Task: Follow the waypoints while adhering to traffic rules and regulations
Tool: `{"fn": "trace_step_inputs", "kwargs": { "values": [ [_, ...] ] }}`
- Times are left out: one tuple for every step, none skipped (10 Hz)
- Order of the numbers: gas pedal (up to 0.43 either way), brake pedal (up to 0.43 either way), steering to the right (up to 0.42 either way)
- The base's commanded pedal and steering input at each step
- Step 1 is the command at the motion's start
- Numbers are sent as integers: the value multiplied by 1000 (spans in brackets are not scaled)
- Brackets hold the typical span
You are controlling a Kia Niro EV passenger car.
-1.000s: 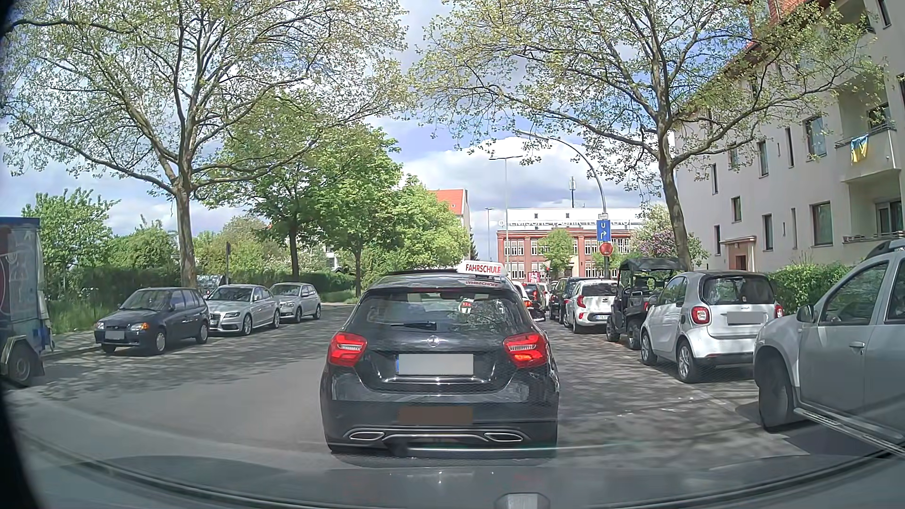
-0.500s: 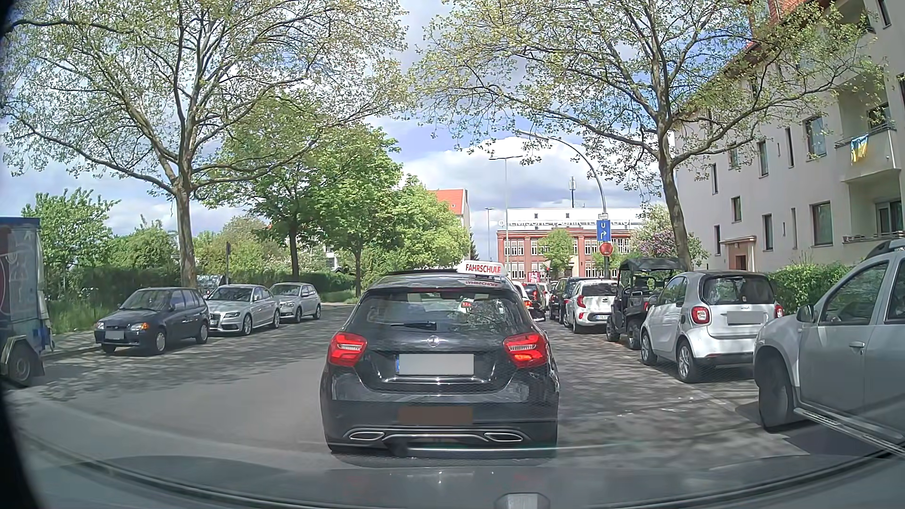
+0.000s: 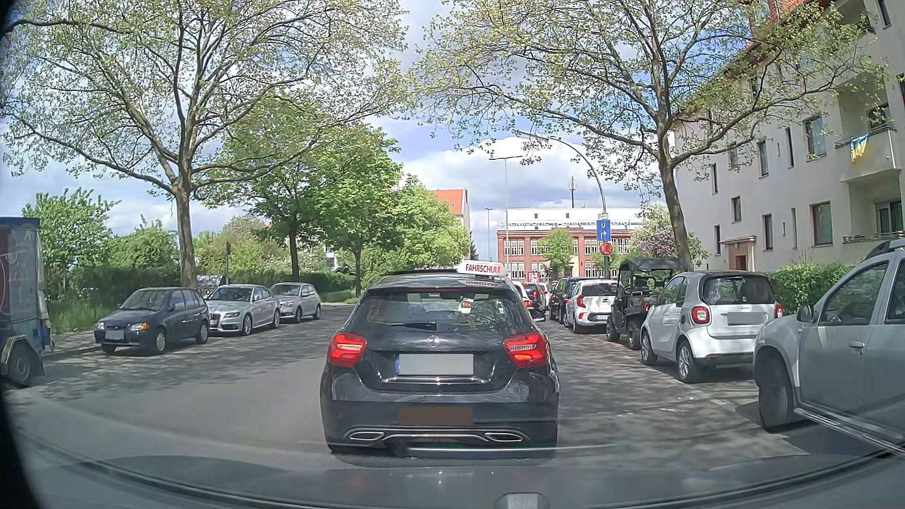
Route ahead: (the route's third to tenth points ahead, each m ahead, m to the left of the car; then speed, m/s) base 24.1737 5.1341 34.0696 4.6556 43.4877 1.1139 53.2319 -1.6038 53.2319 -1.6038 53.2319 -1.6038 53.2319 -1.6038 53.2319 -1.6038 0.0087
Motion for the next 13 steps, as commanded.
{"fn": "trace_step_inputs", "kwargs": {
  "values": [
    [0, 463, 3],
    [0, 463, 2],
    [0, 463, 2],
    [0, 463, 2],
    [0, 463, 3],
    [0, 463, 2],
    [0, 463, 2],
    [0, 463, 2],
    [0, 463, 2],
    [0, 463, 3],
    [0, 463, 2],
    [0, 463, 2],
    [0, 463, 2]
  ]
}}
